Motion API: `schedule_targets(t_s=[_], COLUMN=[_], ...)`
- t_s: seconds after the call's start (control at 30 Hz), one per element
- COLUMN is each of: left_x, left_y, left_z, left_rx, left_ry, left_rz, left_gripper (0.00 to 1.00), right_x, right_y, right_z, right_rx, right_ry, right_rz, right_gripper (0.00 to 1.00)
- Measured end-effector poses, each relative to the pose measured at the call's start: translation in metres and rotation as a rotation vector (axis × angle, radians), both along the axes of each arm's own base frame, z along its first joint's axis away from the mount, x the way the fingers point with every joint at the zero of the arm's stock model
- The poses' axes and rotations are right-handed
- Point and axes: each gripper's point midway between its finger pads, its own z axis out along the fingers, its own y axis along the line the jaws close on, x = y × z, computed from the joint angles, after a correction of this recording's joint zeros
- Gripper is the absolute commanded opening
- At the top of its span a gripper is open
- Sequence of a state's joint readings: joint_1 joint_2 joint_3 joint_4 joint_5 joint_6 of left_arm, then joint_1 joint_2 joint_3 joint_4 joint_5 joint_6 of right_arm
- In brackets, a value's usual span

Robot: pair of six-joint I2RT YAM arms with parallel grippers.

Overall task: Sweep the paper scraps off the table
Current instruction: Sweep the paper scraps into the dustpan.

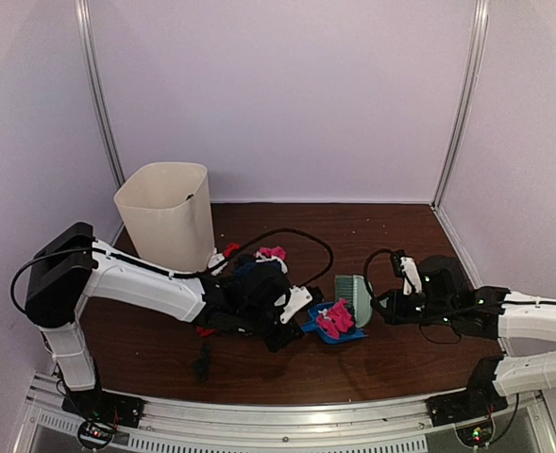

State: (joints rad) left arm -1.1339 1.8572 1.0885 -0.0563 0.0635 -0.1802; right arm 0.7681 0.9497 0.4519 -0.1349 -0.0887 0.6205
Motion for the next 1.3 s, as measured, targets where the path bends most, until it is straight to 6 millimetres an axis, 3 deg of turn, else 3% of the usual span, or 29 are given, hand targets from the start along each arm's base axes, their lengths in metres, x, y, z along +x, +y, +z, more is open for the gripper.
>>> schedule_targets(t_s=[0.2,0.67,0.87,1.13,1.3], left_x=[0.002,0.014,0.023,0.031,0.034], left_y=[0.005,0.021,0.027,0.044,0.057], left_z=[0.012,0.058,0.087,0.146,0.163], left_rx=[-0.016,-0.093,-0.131,-0.219,-0.225], left_ry=[-0.026,-0.136,-0.203,-0.307,-0.338], left_rz=[0.018,0.092,0.133,0.200,0.236], left_gripper=[0.00,0.00,0.00,0.00,0.00], right_x=[0.002,0.016,0.026,0.041,0.049], right_y=[0.002,0.016,0.026,0.041,0.049], right_z=[0.009,0.064,0.102,0.155,0.178], right_rx=[0.003,0.052,0.080,0.117,0.124], right_ry=[-0.025,-0.136,-0.200,-0.296,-0.336], right_rz=[0.012,0.039,0.051,0.069,0.082], right_gripper=[0.00,0.00,0.00,0.00,0.00])
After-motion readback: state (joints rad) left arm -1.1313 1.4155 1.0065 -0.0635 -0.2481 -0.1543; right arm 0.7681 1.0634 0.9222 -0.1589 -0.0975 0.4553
